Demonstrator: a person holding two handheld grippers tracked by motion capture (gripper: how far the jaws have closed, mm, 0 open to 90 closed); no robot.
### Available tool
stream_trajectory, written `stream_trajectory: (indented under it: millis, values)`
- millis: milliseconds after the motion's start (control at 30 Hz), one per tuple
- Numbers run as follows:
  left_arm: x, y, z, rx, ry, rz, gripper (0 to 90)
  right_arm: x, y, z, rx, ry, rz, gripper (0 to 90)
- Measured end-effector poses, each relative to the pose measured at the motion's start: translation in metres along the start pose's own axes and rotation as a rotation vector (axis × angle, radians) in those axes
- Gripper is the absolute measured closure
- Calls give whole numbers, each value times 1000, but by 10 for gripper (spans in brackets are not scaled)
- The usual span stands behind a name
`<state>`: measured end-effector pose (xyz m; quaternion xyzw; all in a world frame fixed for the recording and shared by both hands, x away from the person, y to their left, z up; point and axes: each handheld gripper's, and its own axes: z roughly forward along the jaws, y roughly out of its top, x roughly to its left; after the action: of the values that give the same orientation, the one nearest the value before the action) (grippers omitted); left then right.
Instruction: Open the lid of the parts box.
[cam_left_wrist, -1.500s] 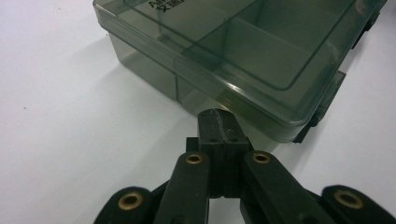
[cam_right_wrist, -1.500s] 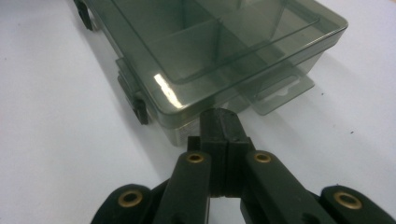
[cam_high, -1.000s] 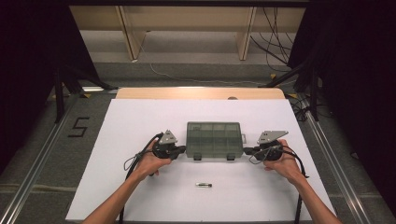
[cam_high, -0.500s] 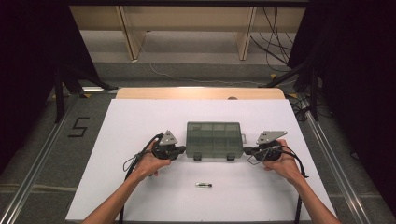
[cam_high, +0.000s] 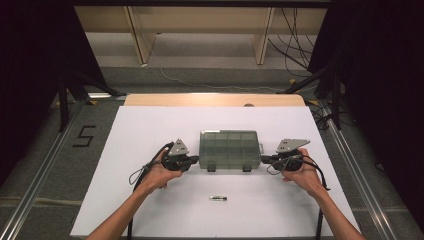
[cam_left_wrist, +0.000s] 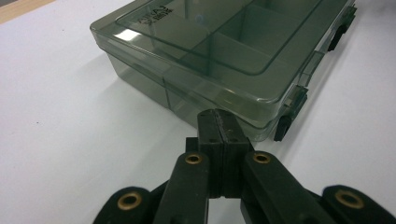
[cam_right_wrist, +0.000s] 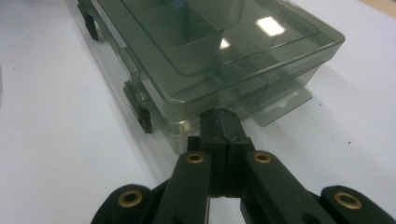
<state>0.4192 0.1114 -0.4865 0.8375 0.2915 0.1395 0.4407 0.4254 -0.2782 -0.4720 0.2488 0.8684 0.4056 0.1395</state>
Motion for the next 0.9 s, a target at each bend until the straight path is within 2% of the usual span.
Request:
stream_trajectory:
  millis: [33, 67, 100, 133, 167, 200, 233, 300, 333, 400, 467, 533, 567, 633, 667, 800, 833, 867, 900]
  values:
    - [0, 1, 0, -10, 0, 3, 892, 0, 1, -1, -7, 0, 5, 900]
    - [-1, 2, 0, -16, -8, -12, 892, 0, 1, -1, -16, -1, 3, 900]
    - [-1, 3, -1, -27, 2, -11, 892, 0, 1, -1, -19, -5, 0, 900]
    - [-2, 5, -1, -26, -16, -15, 892, 1, 2, -2, -25, -3, 9, 900]
    - [-2, 7, -2, -27, -2, 10, 893, 0, 3, -2, -33, -11, 3, 900]
    - [-3, 9, -3, -37, -5, 7, 893, 1, 4, -3, -38, -12, 9, 900]
    - [-5, 11, -3, -52, -6, 0, 895, 0, 5, -3, -65, -25, 8, 900]
    - [-5, 15, -3, -64, 1, 11, 895, 0, 6, -4, -78, -23, 20, 900]
    - [-6, 17, -4, -65, -2, -8, 895, 0, 7, -4, -86, -24, 19, 900]
    - [-7, 19, -3, -83, 5, -5, 895, -1, 8, -4, -103, -30, 21, 900]
    - [-7, 20, -3, -81, 6, 3, 895, -1, 9, -5, -120, -27, 34, 900]
    - [-7, 22, -3, -91, 13, -13, 895, -2, 11, -4, -123, -32, 18, 900]
    - [-6, 23, -3, -104, 2, -9, 895, -3, 12, -3, -126, -38, 14, 900]
    - [-6, 25, -4, -110, 17, -29, 895, -4, 15, -4, -138, -36, 22, 900]
    - [-5, 26, -4, -113, 8, -26, 895, -5, 16, -3, -153, -42, 16, 900]
    - [-1, 34, -6, -130, 25, -29, 895, -8, 20, -3, -178, -48, 10, 900]
    - [0, 35, -5, -137, 27, -40, 895, -8, 20, -3, -184, -53, 13, 900]
    - [1, 36, -5, -135, 29, -32, 895, -8, 21, -2, -197, -54, 24, 900]
    - [2, 37, -4, -150, 41, -42, 895, -10, 24, -4, -201, -65, 8, 900]
